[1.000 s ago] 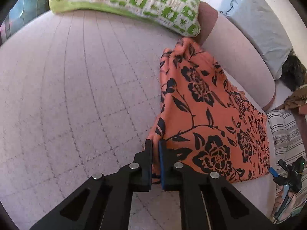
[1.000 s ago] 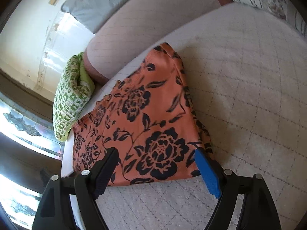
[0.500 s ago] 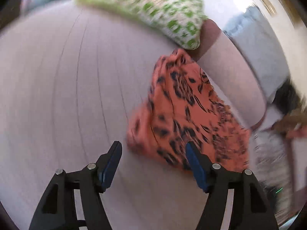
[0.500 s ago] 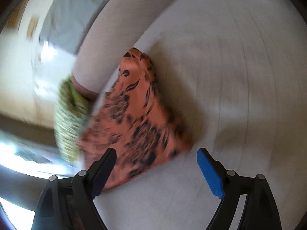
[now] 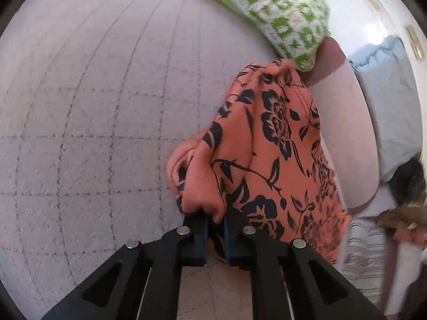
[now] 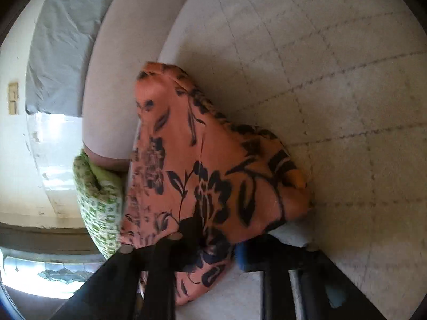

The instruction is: Fold small clothes

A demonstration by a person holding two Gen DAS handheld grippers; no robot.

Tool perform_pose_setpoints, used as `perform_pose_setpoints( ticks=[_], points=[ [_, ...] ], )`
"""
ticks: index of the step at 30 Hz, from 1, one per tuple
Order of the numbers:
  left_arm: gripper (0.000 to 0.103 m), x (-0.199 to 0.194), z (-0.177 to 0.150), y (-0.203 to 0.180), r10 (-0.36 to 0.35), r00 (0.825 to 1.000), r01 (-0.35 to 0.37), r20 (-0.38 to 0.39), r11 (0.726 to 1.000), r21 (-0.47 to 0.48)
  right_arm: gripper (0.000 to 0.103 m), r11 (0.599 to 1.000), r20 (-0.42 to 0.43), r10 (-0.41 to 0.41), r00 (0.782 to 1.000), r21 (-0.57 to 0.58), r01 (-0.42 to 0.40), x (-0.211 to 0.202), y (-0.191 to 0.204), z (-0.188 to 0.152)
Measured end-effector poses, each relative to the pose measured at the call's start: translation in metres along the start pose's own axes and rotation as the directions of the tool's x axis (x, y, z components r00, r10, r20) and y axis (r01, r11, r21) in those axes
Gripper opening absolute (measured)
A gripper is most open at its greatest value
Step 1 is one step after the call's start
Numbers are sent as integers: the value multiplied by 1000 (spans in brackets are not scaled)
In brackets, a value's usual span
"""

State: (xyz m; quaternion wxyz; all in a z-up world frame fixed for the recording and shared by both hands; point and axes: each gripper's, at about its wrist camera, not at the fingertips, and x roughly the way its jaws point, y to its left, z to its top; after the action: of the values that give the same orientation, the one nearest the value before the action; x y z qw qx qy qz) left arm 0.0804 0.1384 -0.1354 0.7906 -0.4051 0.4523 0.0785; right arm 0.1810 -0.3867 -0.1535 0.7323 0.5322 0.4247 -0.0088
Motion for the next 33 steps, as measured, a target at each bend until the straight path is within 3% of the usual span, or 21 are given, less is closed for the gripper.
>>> perform_pose_setpoints(
  ticks=[5, 10, 13, 14, 16, 17, 18, 19, 22, 23, 26, 28, 29, 30, 31, 33],
  points=[
    [8, -52, -13, -30, -15, 994, -1, 113, 990, 141, 9, 988, 55, -2, 998, -151, 10, -31, 38, -8],
    [8, -95, -44, -36, -50, 988, 18, 144, 977, 210, 7, 968, 122, 37, 992, -251, -5, -87, 63, -27],
    [9, -92, -56, -20, -31, 993, 6, 111, 975, 220, 7, 961, 86, 20, 996, -278, 4, -102, 54, -38],
    [9, -83, -54, -13, -26, 995, 5, 100, 979, 202, 7, 962, 31, 23, 999, -272, -14, -97, 42, -42],
    [10, -60, -49, -2, 4, 997, -18, 72, 981, 195, 9, 975, 22, 38, 999, -220, -32, -97, 14, -44],
    [12, -52, -47, 1, 16, 998, -27, 61, 982, 188, 28, 983, 49, 49, 998, -179, -39, -99, 0, -45],
    [14, -49, -46, 5, 18, 998, -28, 56, 983, 180, 73, 989, 65, 67, 996, -133, -58, -99, -9, -44],
    [20, -48, -47, 7, 18, 998, -28, 61, 985, 169, 90, 993, 50, 85, 995, -81, -81, -94, -19, -44],
    [36, -44, -51, 8, 17, 998, -27, 68, 987, 160, 94, 993, 49, 78, 996, -90, -73, -87, -21, -39],
    [48, -43, -53, 7, 18, 998, -28, 64, 987, 156, 93, 994, 48, 95, 994, -68, -91, -80, -21, -35],
    [66, -34, -55, 1, -2, 998, -8, 70, 991, 131, 88, 997, 44, 79, 996, 8, -79, -56, -18, -23],
    [65, -33, -57, -2, 11, 997, -21, 77, 990, 137, 60, 997, 60, 79, 995, -29, -78, -46, -5, -14],
    [50, -31, -56, -3, 16, 997, -27, 78, 989, 147, 24, 998, 52, 50, 997, -45, -47, -36, 1, -9],
    [27, -27, -53, -4, 37, 997, -47, 65, 985, 164, 11, 1000, 40, 8, 999, -27, -7, -24, 1, -5],
    [12, -22, -50, -3, 38, 999, -41, 19, 985, 168, 10, 1000, 23, 3, 1000, 5, -3, -13, -2, -1],
    [11, -28, -48, -5, 32, 999, -36, 27, 983, 180, 9, 1000, 32, 3, 999, -8, -3, -14, 0, -2]
  ],
)
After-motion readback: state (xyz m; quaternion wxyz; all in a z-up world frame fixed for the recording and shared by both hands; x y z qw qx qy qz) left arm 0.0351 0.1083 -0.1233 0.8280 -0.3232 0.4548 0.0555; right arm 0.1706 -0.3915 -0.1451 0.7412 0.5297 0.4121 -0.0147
